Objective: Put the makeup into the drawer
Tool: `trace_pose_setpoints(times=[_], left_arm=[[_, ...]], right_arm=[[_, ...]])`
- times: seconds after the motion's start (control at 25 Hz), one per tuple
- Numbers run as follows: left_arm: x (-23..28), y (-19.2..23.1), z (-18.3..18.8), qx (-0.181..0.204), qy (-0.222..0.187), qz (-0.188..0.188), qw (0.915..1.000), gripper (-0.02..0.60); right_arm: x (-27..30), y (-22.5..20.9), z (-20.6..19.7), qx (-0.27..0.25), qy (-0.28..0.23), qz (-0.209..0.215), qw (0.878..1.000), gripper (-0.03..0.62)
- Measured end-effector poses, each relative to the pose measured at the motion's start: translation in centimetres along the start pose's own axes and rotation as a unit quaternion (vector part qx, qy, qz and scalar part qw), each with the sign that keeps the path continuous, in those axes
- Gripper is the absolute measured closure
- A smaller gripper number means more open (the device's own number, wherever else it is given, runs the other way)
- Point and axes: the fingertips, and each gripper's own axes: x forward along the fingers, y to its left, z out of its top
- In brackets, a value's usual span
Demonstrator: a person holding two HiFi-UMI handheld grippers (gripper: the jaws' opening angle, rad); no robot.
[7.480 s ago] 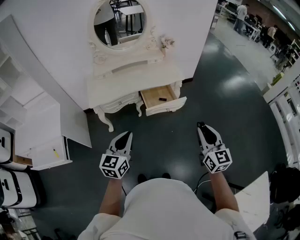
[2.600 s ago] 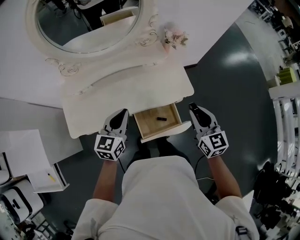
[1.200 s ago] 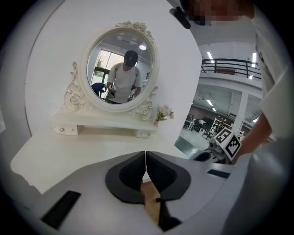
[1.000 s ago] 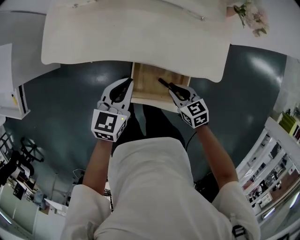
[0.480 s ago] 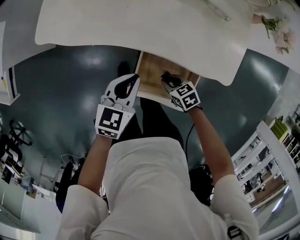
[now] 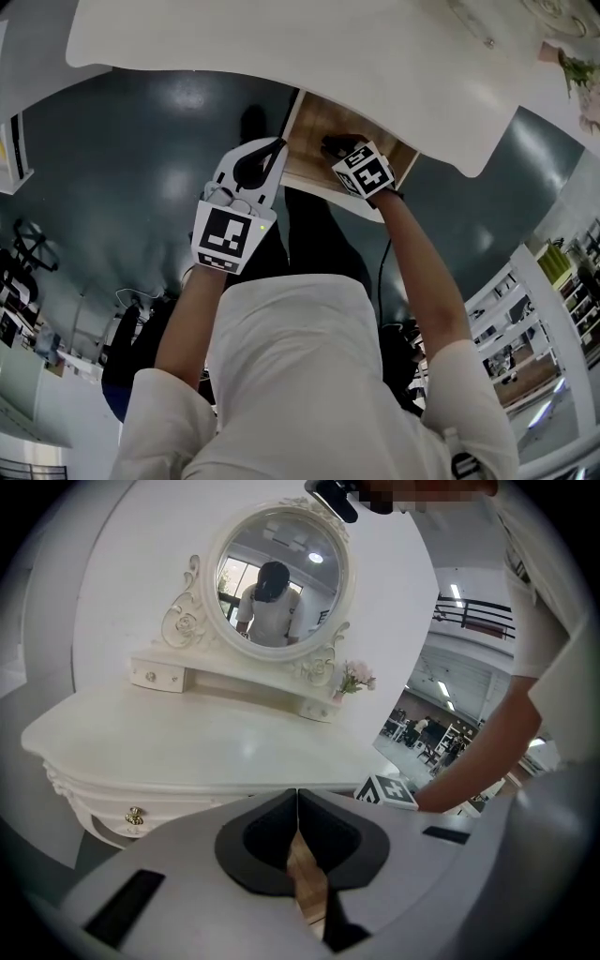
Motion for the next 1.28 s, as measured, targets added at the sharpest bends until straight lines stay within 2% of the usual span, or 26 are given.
trace_pose_setpoints(times=[0.2,0.4,0.76,1.08,1.28], left_arm=[[0.0,0.7,-0.6,-0.007,0.003,0.004,1.0000,0.563],[0.1,0.7,-0.8,-0.011,0.004,0.004,0.9999,0.563],[0.2,0.1,0.4,-0.001,0.001,-0.003,1.0000,0.563],[-1.0,-0.3,2.7,0.022,-0.008,-0.010,0.9997,0.561],[-3.0,-0.6,4.9,0.044,-0.016,-0.021,0.9987,0.563]], right_arm=[[0.5,-0.5,0.3,0.002,0.004,-0.012,1.000,0.428],[-0.8,-0.9,0.6,0.010,-0.011,-0.029,0.999,0.416],[-3.4,-2.7,0.3,0.027,-0.037,-0.061,0.997,0.416],[-6.1,-1.9,1.3,0.033,-0.061,-0.076,0.995,0.418],[-9.9,-0.2,2.3,0.035,-0.090,-0.099,0.990,0.470]])
